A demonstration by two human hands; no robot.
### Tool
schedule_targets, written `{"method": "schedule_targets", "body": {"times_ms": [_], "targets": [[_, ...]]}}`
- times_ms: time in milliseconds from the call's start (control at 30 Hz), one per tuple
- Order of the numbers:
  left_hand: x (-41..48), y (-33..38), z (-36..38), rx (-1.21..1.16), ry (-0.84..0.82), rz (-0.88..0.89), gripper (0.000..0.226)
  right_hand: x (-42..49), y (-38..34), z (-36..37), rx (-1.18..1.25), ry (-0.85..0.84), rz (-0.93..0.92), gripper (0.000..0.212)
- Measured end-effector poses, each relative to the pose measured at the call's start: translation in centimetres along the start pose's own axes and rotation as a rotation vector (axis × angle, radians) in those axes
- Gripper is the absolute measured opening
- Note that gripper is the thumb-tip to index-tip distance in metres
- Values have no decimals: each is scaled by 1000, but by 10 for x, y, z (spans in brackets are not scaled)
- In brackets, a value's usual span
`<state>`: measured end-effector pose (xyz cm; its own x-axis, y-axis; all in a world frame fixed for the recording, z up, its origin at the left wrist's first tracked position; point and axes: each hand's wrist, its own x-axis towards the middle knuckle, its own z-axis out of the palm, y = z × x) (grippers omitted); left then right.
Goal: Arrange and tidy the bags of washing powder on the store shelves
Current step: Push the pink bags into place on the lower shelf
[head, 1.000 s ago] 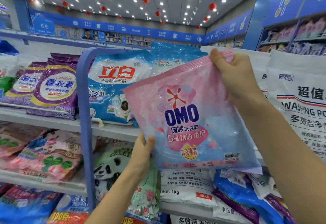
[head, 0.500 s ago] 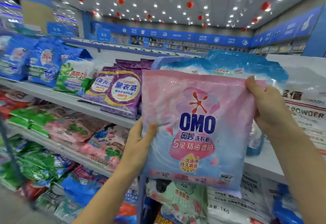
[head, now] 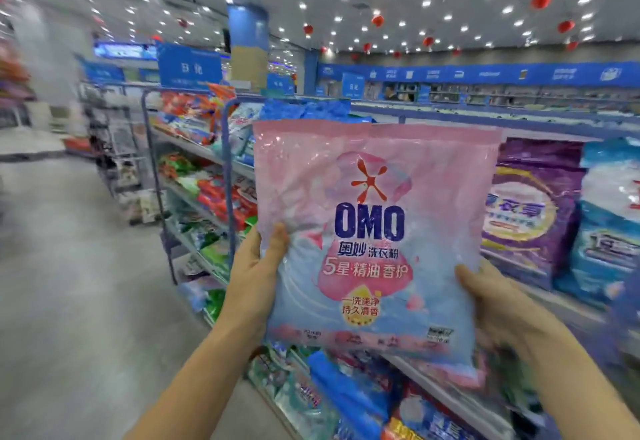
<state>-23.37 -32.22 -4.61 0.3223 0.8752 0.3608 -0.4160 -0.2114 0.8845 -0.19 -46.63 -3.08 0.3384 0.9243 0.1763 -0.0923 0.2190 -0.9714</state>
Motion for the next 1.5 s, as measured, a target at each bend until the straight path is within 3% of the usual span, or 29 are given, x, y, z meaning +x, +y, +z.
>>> {"method": "schedule_targets", "body": {"times_ms": [67, 333, 533, 667, 833, 1067, 1300, 1433, 1500], "targets": [[20, 2, -42, 29, 44, -24, 49, 31, 22, 41, 25, -1, 4, 15], [87, 8, -189, 83, 266, -154, 49, 155, 90, 189, 117, -40, 36, 17], [141, 10, -296, -20, 205, -179, 84, 265, 128, 275, 171, -127, 89, 25], [200, -4, -344, 26, 277, -134, 80, 351, 150, 321, 206, -209, 108, 26], [297, -29, -386, 127, 422, -124, 42, 468, 174, 362, 220, -272, 154, 32], [411, -66, -434, 386, 406, -105, 39, 596, 204, 389, 184, -334, 203, 28], [537, -117, -484, 250, 444, -129, 35, 702, 237, 413, 179, -278, 188, 35], [626, -143, -523, 171, 385, -159, 15, 768, 254, 435, 121, -126, 98, 30], [675, -150, -542, 172, 318, -158, 16, 803, 261, 446, 106, -58, 57, 39]]}}
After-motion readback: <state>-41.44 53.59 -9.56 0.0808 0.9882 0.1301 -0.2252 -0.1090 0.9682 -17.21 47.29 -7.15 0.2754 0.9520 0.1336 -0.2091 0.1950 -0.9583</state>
